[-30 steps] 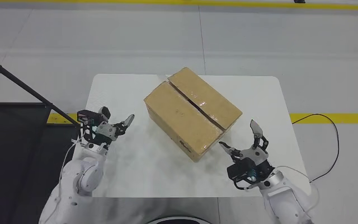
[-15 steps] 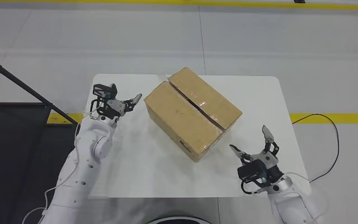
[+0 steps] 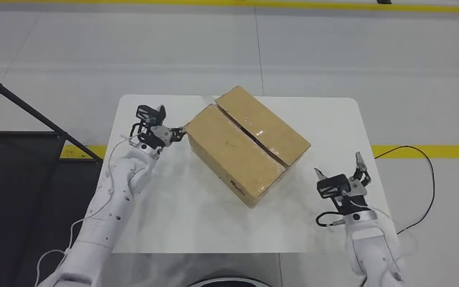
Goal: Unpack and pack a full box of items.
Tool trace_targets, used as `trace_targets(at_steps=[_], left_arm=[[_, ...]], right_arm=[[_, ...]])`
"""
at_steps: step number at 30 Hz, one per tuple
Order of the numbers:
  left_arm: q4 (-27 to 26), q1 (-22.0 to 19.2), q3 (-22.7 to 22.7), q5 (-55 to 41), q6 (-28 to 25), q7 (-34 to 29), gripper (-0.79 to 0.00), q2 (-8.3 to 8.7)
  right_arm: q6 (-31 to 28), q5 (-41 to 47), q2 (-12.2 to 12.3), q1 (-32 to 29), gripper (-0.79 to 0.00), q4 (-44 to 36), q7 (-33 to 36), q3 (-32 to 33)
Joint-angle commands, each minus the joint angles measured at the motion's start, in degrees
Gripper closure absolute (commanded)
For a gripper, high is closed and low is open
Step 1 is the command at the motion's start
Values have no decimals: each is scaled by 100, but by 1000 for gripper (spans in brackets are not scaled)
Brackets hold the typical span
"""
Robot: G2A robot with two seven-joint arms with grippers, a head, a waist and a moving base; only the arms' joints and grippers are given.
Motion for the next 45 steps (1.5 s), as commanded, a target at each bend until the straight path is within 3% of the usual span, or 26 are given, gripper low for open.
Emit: trace_targets(at_steps=[1,11,21,28,35,45], left_arm=[[31,4,-32,-32,-150,-16,-785,14],[-137,266,-199,-72,-589,30,-785,91],[-517,673,-402,-133,-978,26,-785,181],[-926,1052,-580,-270,-1178,10,-785,241],[-1417,1474,-657,-247,-1289,1,-785,287],[-2039,2127,-777,-210,-1383,105,-785,345]], right_arm=[[26,116,-18,167,-785,198,-67,-67],[-30,561,-96,825,-785,855,-401,-369],[182,770,-168,1148,-785,1100,-273,-513],[416,837,-193,1047,-785,986,-105,-403],[87,1140,-157,695,-785,685,-311,15],[87,1140,-157,695,-785,685,-311,15]])
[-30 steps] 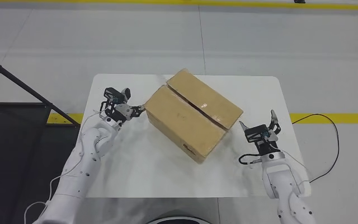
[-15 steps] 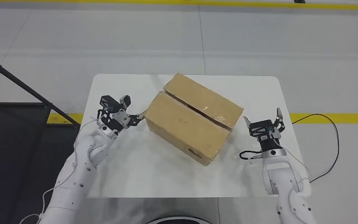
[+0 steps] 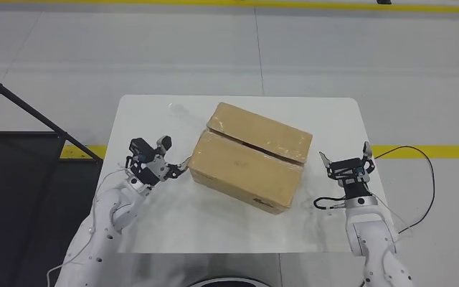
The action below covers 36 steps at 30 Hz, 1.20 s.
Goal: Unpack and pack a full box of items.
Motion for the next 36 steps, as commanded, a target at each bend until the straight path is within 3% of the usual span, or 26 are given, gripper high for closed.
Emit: trace_targets(at_steps=[1,10,15,26,36], left_arm=[[-113,129,-23,-6,-12,37,-785,10],[-487,522,-68,-196,-72,84,-785,32],[-679,660,-35,-105,-13,158,-785,37],[-857,798,11,36,-55,288,-785,57],[-774,1024,-598,-790,799,360,-785,59]], right_arm=[[-2,10,-1,-3,-785,-6,4,4],[-372,288,7,-96,-785,-145,116,209],[-680,470,24,1,-785,-132,596,371],[-680,482,22,-3,-785,-123,603,368],[-578,642,-13,377,-785,306,1205,265]])
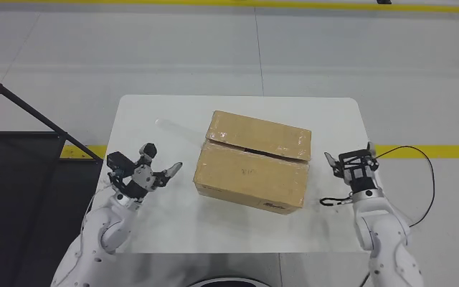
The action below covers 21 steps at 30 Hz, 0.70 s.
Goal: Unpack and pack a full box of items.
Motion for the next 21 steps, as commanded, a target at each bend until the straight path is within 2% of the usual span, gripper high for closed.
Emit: trace_targets(at_steps=[1,10,21], left_arm=[[-17,50,-115,-103,98,-64,-785,7],[-125,266,-366,-395,102,-95,-785,19],[-191,412,-443,-444,174,-57,-785,11]], right_arm=[[-1,88,-11,109,-785,178,36,-45],[-163,480,-77,655,-785,812,-217,-392],[-393,437,-126,929,-785,800,-266,-820]])
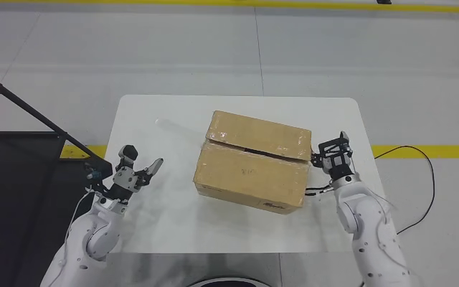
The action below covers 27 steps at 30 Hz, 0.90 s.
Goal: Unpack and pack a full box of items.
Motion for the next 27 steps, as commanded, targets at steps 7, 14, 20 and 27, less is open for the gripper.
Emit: trace_targets(at_steps=[7,14,20,27], left_arm=[[-47,76,-36,-1,16,28,-785,-6],[-75,193,-119,-48,34,121,-785,-11],[-97,271,-136,-67,62,169,-785,-21],[-225,344,-193,-241,290,179,-785,-44]], right_arm=[[40,-49,-47,157,-785,28,-5,-293],[101,-54,-103,368,-785,181,-27,-569],[171,-14,-138,450,-785,275,-101,-688],[336,108,-130,246,-785,6,-219,-474]])
